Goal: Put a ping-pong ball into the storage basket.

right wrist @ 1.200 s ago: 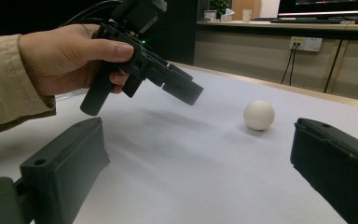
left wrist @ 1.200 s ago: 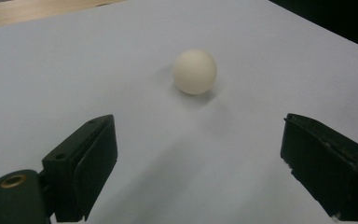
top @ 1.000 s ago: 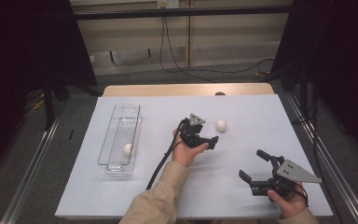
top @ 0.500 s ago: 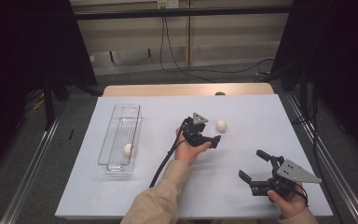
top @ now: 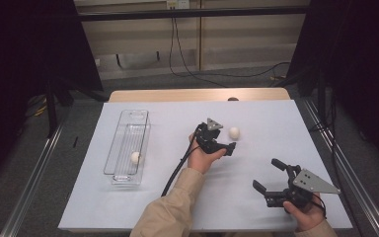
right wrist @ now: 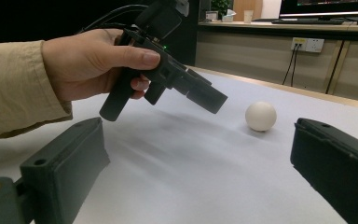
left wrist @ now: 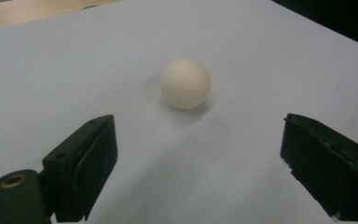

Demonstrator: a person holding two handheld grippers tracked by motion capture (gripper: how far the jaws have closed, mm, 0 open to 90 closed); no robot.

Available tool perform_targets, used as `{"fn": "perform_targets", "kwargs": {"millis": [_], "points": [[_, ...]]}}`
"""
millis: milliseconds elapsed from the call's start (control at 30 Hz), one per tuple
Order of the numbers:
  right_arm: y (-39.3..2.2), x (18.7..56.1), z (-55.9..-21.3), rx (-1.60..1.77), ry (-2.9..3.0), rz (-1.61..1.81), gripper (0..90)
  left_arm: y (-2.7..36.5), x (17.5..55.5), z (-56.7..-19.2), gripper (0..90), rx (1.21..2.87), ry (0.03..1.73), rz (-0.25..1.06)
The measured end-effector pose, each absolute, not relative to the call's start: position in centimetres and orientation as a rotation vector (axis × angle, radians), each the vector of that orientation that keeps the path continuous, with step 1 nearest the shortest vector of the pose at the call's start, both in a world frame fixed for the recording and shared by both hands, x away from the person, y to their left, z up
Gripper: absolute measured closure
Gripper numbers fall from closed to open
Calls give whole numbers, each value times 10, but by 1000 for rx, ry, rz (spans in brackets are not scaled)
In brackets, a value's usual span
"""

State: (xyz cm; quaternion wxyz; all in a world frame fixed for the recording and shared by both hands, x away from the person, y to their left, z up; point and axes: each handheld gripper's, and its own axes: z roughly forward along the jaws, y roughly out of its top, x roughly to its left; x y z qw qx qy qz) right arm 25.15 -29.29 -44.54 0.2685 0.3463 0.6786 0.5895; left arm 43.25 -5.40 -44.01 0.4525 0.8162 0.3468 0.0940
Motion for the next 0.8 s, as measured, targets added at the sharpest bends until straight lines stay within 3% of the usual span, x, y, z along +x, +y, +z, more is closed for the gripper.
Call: {"fn": "perform_targets", "kwargs": {"millis": [800], "points": [[-293,251,-445,934,1830,1595,30,-65,441,-443,111,2023,877,234]]}}
